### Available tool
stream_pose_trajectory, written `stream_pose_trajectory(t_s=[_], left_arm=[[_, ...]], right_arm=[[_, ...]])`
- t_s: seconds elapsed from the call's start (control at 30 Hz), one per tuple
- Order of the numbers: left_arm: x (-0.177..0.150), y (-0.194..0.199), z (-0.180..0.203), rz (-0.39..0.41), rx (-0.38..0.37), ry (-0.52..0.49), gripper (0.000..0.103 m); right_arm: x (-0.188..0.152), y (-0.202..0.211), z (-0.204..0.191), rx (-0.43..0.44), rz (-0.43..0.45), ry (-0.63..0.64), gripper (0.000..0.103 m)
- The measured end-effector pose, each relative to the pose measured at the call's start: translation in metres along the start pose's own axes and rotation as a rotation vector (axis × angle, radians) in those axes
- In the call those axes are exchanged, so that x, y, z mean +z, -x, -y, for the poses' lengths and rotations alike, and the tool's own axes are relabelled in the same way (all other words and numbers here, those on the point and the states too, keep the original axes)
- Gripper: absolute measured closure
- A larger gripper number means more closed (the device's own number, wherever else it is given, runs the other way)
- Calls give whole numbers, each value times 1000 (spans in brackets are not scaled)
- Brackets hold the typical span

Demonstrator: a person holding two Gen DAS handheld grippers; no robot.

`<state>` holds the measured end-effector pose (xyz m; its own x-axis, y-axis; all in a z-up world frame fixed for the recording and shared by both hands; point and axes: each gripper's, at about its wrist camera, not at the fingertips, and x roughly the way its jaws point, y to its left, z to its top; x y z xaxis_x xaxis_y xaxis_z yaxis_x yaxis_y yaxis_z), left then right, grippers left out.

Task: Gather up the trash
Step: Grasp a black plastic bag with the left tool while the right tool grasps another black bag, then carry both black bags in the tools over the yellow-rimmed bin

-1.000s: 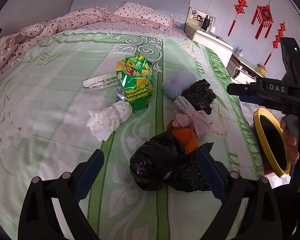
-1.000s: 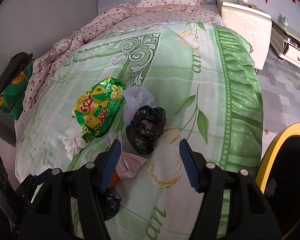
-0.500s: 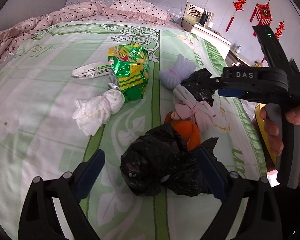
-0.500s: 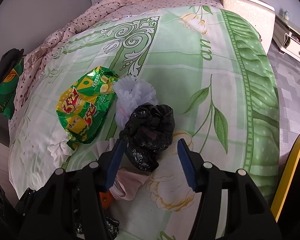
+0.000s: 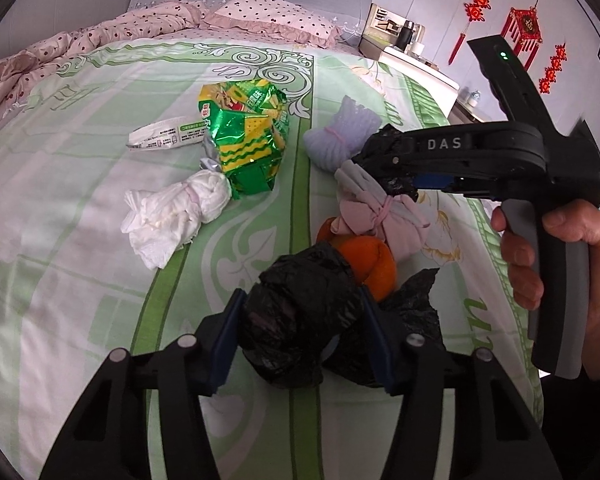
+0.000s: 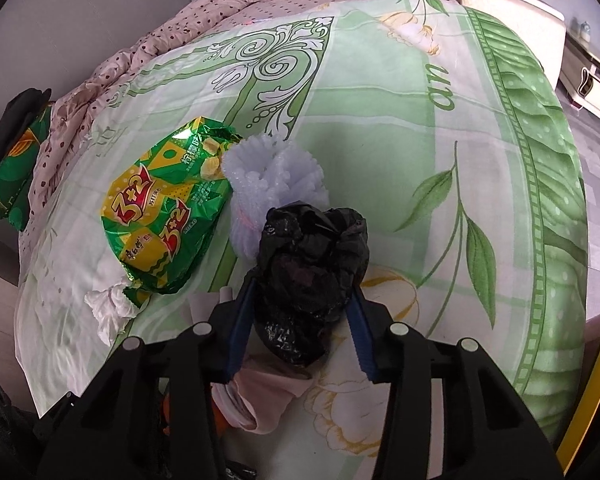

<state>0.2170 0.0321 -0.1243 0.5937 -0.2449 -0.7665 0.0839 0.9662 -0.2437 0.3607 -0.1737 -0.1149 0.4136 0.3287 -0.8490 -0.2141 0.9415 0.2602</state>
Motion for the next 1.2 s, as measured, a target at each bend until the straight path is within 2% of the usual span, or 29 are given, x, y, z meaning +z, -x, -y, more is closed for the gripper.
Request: stream_pose_trajectory(t_s=[0.2, 0.37, 0.87, 1.2], left_arm=[[-1, 2, 0, 3, -7, 0, 63], [0, 10, -2, 10, -17, 4, 70], [4, 48, -3, 62, 10, -6, 72], [6, 71, -1, 84, 42, -7, 72]], right_arm=[[-1, 0, -10, 2, 14, 38, 73], [1, 14, -12, 17, 54, 49, 75], [-3, 61, 1, 85, 126, -4, 75], [-10, 92, 10, 63, 146, -9, 75]])
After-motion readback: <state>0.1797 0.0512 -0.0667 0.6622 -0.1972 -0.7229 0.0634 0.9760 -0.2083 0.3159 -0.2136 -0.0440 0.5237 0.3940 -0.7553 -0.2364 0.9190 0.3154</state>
